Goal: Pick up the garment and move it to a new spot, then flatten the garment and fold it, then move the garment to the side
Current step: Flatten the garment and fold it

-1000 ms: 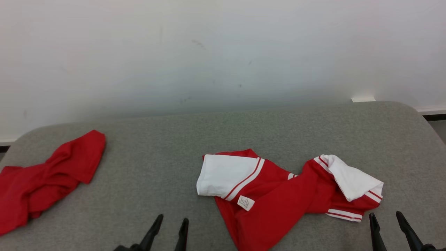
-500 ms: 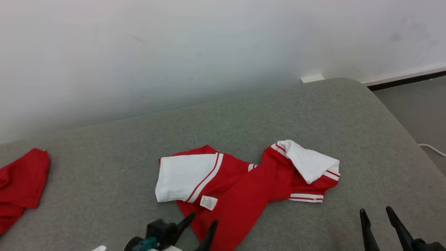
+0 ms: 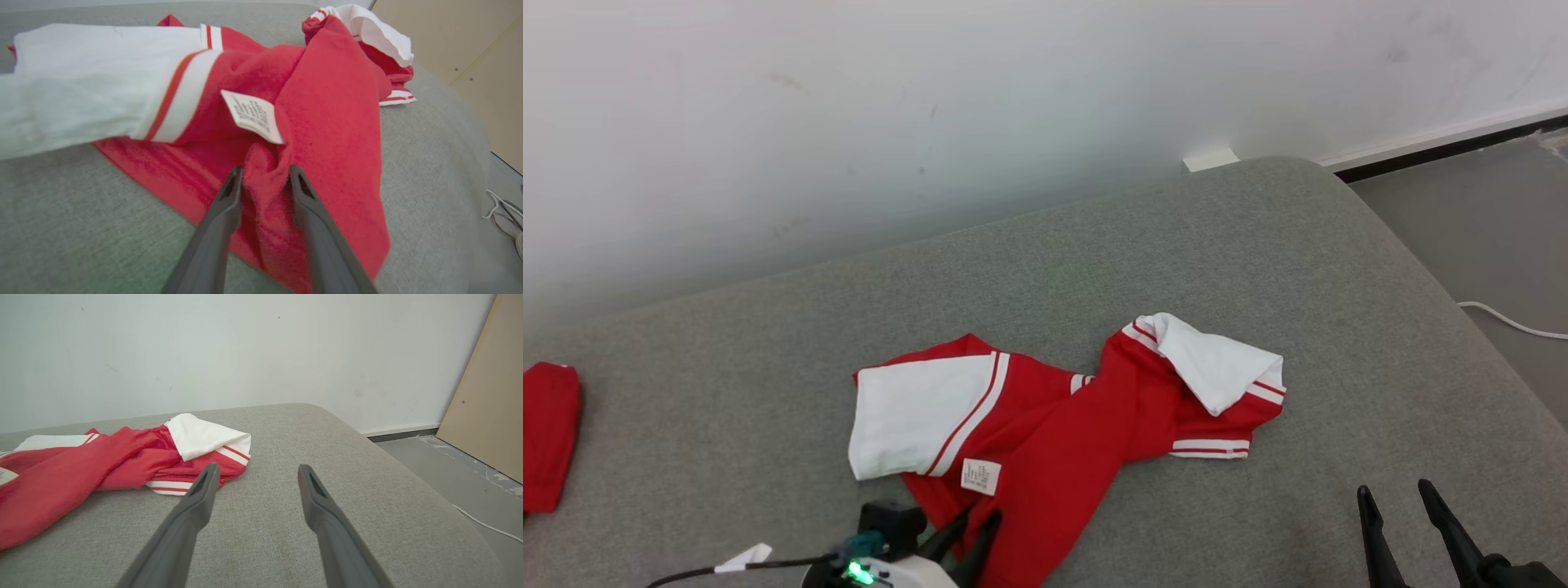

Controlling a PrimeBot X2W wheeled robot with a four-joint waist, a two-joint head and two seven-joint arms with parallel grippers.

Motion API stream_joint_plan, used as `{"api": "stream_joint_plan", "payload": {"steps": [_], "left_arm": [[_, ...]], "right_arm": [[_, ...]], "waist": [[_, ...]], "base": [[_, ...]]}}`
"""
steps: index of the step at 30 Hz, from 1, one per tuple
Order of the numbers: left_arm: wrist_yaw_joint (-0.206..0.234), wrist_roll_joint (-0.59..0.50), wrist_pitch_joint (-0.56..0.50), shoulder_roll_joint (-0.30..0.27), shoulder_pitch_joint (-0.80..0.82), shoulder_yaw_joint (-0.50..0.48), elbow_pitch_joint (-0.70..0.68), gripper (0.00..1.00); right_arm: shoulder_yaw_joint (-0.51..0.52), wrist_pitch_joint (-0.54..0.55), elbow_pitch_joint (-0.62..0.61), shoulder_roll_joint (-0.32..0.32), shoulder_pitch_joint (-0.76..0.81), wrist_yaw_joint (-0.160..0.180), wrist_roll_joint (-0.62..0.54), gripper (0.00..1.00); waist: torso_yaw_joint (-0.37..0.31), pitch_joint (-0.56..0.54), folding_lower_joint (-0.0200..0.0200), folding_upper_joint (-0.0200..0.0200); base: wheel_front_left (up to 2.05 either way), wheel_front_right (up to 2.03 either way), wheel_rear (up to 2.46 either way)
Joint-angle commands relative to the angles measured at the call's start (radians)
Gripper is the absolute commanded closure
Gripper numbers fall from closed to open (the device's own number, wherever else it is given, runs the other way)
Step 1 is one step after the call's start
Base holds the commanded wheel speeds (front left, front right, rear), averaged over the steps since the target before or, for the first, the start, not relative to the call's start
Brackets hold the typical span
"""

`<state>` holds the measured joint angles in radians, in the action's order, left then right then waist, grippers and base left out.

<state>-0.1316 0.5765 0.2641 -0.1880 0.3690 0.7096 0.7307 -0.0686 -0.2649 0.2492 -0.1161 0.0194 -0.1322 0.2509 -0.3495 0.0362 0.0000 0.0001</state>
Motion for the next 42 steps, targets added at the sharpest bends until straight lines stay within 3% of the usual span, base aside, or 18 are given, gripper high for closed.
{"api": "stream_joint_plan", "payload": {"steps": [1, 2, 3, 4, 11, 21, 29, 35, 42], "left_arm": [[0.002, 0.018, 0.0, 0.005, 0.023, 0.008, 0.018, 0.6], [0.002, 0.029, 0.0, 0.006, 0.029, 0.021, 0.03, 0.71], [0.002, 0.04, 0.0, 0.008, 0.035, 0.036, 0.04, 0.95], [0.002, 0.05, 0.0, 0.009, 0.043, 0.049, 0.047, 1.0], [0.009, 0.051, 0.0, -0.029, 0.148, -0.011, 0.041, 1.0], [0.077, -0.083, 0.0, -0.193, 0.443, -0.171, -0.006, 1.0], [0.068, -0.186, 0.001, -0.298, 0.64, -0.25, -0.081, 1.0], [0.034, -0.229, 0.0, -0.308, 0.685, -0.275, -0.17, 1.0], [0.008, -0.21, 0.0, -0.251, 0.484, -0.229, -0.353, 1.0]], "right_arm": [[-0.003, 0.001, 0.001, -0.003, -0.013, 0.003, 0.006, 0.0], [-0.004, 0.001, 0.002, -0.003, -0.015, 0.003, 0.005, 0.0], [-0.005, 0.001, 0.002, -0.004, -0.017, 0.003, 0.005, 0.0], [-0.006, 0.001, 0.003, -0.003, -0.018, 0.003, 0.005, 0.0], [-0.017, 0.001, 0.008, 0.0, -0.031, 0.003, 0.006, 0.0], [-0.077, 0.001, 0.029, 0.01, -0.067, 0.003, 0.02, 0.0], [-0.07, 0.001, 0.029, 0.024, -0.065, 0.003, 0.021, 0.0], [-0.04, 0.001, 0.02, 0.034, -0.05, 0.003, 0.017, 0.0], [-0.012, 0.001, 0.015, 0.04, -0.034, 0.003, 0.007, 0.0]], "waist": [[-0.002, 0.002, 0.0, -0.0001], [-0.003, 0.003, 0.0, -0.0001], [-0.003, 0.004, 0.0, -0.0001], [-0.005, 0.004, 0.0, -0.0001], [-0.013, 0.004, 0.0, -0.0001], [-0.109, 0.004, 0.0, -0.0001], [-0.162, 0.031, 0.0, -0.0001], [-0.138, 0.043, 0.0, -0.0001], [-0.045, 0.03, 0.0, -0.0001]], "base": [[0.0, 0.0, 0.0], [0.0, 0.0, 0.0], [0.0, 0.0, 0.0], [0.0, 0.0, 0.0], [0.0, 0.0, 0.0], [0.0, 0.0, 0.0], [0.0, 0.0, 0.0], [0.0, 0.0, 0.0], [0.0, 0.0, 0.0]]}}
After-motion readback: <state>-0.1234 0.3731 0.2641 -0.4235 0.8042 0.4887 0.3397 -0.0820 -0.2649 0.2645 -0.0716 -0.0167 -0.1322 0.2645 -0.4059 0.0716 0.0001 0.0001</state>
